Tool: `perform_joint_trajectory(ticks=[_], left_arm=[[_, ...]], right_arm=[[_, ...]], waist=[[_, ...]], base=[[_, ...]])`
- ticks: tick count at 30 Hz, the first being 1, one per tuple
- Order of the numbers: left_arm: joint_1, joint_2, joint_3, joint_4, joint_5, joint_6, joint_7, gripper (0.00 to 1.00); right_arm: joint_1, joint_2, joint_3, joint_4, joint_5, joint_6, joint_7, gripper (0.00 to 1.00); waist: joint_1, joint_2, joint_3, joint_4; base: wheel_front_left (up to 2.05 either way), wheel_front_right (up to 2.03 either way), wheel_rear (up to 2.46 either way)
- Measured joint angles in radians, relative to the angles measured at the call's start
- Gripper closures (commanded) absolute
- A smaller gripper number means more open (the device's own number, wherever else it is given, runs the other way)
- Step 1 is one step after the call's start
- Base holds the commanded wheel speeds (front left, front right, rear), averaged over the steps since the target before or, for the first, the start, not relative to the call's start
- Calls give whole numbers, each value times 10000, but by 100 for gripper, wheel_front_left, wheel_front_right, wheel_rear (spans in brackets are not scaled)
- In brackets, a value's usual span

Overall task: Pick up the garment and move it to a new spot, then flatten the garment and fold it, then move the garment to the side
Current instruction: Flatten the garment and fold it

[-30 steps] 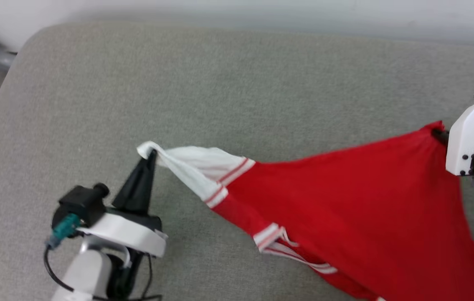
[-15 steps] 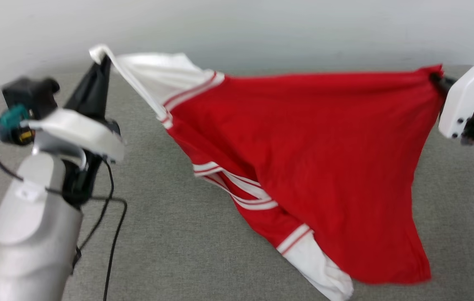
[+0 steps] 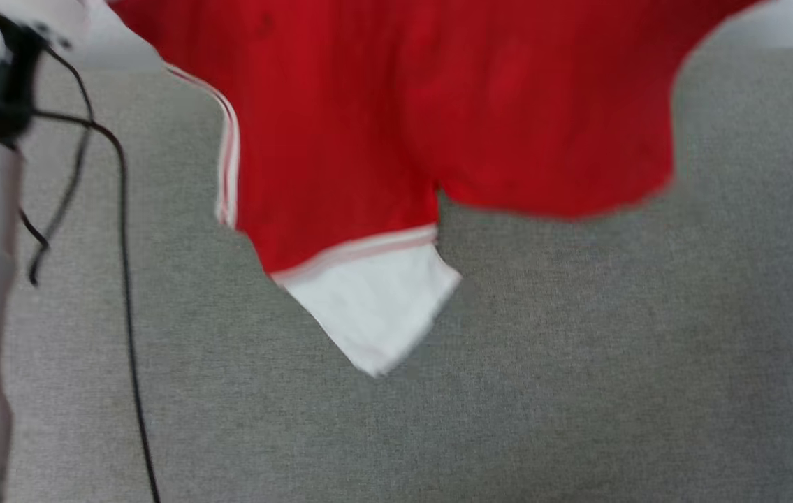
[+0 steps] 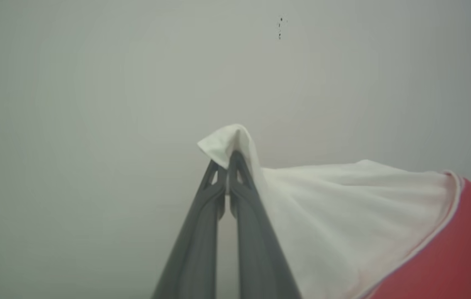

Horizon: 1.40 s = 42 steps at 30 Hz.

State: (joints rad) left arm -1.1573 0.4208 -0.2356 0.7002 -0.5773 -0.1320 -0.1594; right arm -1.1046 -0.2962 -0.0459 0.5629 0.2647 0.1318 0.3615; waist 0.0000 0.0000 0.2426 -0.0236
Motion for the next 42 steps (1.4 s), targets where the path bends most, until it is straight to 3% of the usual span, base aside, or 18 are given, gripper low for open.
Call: perform_joint_trajectory(ticks=[11,19,32,42], left_arm=[[-3155,807,-326,516,123,0,148,100],[-4168,1145,-784,823,-107,0,-36,100],[-3513,949,-1544,1235,-1703,4,-483,100],[-316,642,-2435,589,-3239,4,-988,100]], right_arm=[[-3129,311,-224,383,-861,0,-771,100],[-4679,587,61,1003,-1181,0,-1294,100],[-5099,788,832,2824,-890,-4,-1996,100],[-2236,376,1770,3469,537,-6,-2761,100]], waist=[[1,0,1447,-181],[1,0,2685,-168],[2,-1,3843,89],[1,0,3145,377]], base=[[0,0,0],[0,0,0],[0,0,0],[0,0,0]])
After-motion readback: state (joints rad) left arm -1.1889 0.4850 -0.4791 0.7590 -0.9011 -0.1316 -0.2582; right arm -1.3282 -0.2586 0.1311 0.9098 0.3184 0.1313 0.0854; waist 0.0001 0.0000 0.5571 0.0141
